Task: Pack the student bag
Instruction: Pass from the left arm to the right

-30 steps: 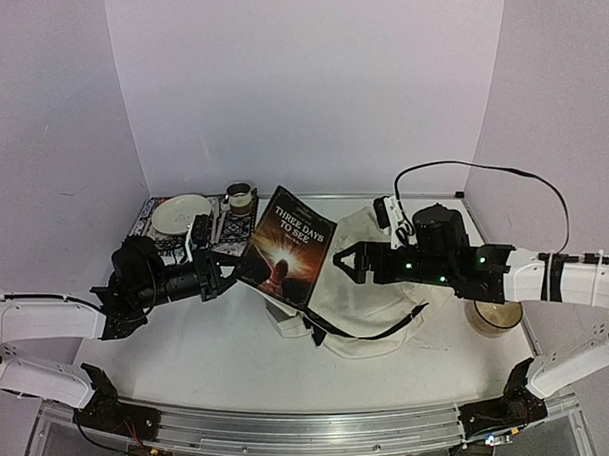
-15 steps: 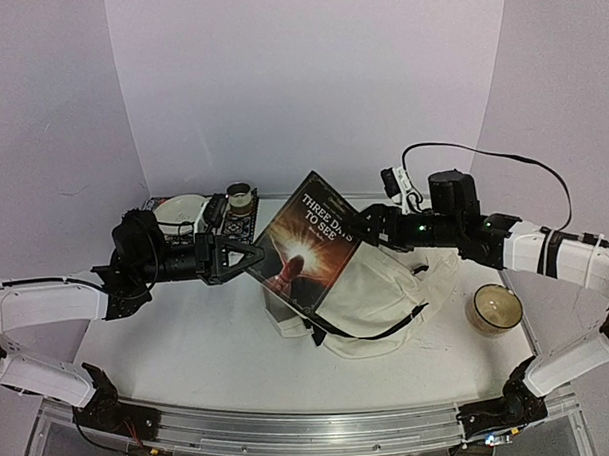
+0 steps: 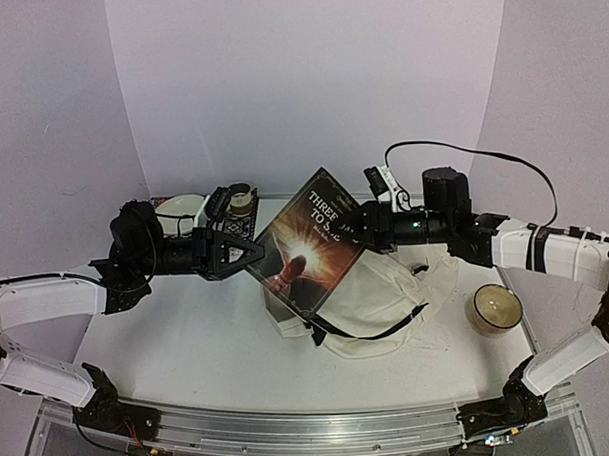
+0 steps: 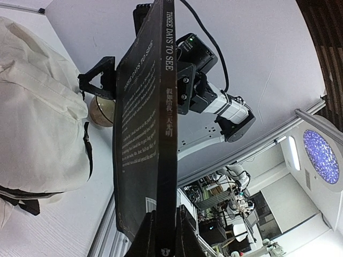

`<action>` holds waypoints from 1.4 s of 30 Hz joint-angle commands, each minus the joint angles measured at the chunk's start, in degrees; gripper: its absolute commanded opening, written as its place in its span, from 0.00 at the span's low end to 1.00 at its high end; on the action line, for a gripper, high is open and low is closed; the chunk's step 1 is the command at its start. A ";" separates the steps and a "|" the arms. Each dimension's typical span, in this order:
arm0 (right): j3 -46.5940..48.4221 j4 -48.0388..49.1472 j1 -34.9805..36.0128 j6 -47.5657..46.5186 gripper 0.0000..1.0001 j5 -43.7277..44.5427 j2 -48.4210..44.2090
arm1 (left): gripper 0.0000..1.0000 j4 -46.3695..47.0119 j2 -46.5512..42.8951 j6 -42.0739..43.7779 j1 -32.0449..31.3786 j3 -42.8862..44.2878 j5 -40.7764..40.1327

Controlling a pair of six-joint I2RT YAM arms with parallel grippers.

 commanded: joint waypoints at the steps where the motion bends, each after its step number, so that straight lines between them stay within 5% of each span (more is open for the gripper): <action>1: 2.90 7.98 0.14 2.60 0.97 -6.69 0.67 | 0.00 6.27 -2.43 0.27 -0.36 3.67 2.29; 19: 1.10 10.05 0.06 5.14 0.58 -12.12 -2.74 | 0.00 6.44 -2.34 0.94 3.63 -2.11 0.06; 31: 1.11 10.96 0.09 7.42 0.08 -11.04 -1.41 | 0.00 6.49 -1.28 0.83 6.38 -3.04 0.84; 33: 0.95 11.21 0.06 8.07 0.00 -9.91 -1.30 | 0.06 6.51 -1.13 0.51 6.90 -3.66 0.27; 39: 0.37 14.40 0.05 12.09 0.00 -5.02 -0.83 | 0.52 7.61 -1.11 -1.44 6.89 -5.90 -2.80; 42: -0.52 18.46 0.05 15.49 0.00 -2.10 -0.46 | 0.68 8.65 -1.94 -2.88 6.82 -7.26 -4.74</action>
